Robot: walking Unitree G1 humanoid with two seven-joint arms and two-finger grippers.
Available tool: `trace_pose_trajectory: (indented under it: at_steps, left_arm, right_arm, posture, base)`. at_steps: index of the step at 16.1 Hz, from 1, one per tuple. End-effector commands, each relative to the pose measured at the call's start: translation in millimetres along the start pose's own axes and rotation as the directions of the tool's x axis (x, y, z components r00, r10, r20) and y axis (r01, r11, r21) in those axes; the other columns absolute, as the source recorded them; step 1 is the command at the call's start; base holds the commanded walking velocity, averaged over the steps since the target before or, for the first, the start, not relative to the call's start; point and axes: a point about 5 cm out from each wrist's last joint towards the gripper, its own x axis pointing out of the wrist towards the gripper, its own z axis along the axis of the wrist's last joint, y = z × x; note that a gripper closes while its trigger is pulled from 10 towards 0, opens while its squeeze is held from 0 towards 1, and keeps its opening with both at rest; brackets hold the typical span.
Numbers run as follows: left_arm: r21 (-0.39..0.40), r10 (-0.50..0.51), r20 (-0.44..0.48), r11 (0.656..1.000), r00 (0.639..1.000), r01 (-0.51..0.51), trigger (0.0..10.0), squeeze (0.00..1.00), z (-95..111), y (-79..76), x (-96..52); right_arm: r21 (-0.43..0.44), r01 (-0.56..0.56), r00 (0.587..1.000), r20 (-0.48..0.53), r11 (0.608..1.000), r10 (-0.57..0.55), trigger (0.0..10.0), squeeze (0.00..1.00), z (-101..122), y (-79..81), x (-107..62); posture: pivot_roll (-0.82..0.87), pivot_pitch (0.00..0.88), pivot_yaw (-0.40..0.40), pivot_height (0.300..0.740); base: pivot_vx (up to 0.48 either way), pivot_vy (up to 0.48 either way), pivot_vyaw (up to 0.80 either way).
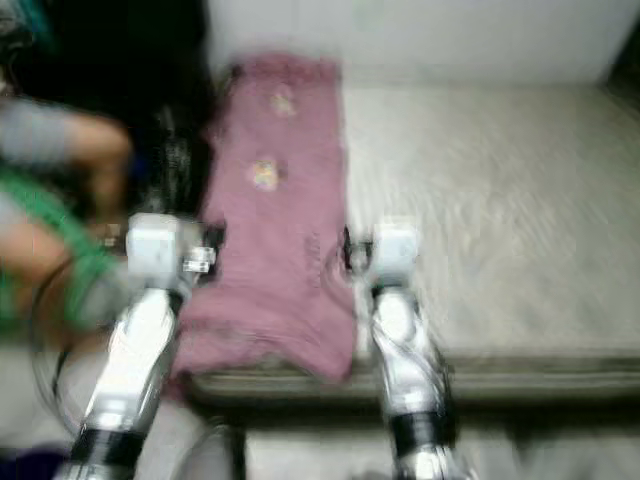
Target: Clean up the room
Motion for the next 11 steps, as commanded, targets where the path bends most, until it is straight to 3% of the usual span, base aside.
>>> trace_pose_trajectory:
  at_steps: [1, 8, 11]
  left_arm:
    - [0.003, -0.02, 0.038, 1.0, 0.999, 0.02, 10.0, 0.0, 11.0, -1.8, 6.5]
    - [-0.006, -0.004, 0.038, 1.0, 0.999, 0.004, 10.0, 0.0, 8.9, 3.4, 0.2]
    - [-0.002, 0.036, 0.03, 0.999, 0.999, -0.036, 10.0, 0.0, 8.9, 21.0, -8.7]
  right_arm:
    - [-0.001, -0.009, 1.0, -0.004, 1.0, 0.009, 10.0, 0.0, 0.4, 1.2, 1.4]
    - [-0.01, -0.025, 1.0, 0.005, 1.0, 0.025, 10.0, 0.0, 1.6, 1.5, 0.9]
    - [-0.026, -0.014, 1.0, 0.028, 1.0, 0.015, 10.0, 0.0, 7.5, -5.9, -4.4]
  posture:
    - [0.06, 0.0, 0.032, 0.74]
    - [0.06, 0.0, 0.027, 0.74]
    - [0.06, 0.0, 0.024, 0.74]
  base:
    - [0.0, 0.0, 0.0]
    - [0.0, 0.0, 0.0]
    - [0.0, 0.0, 0.0]
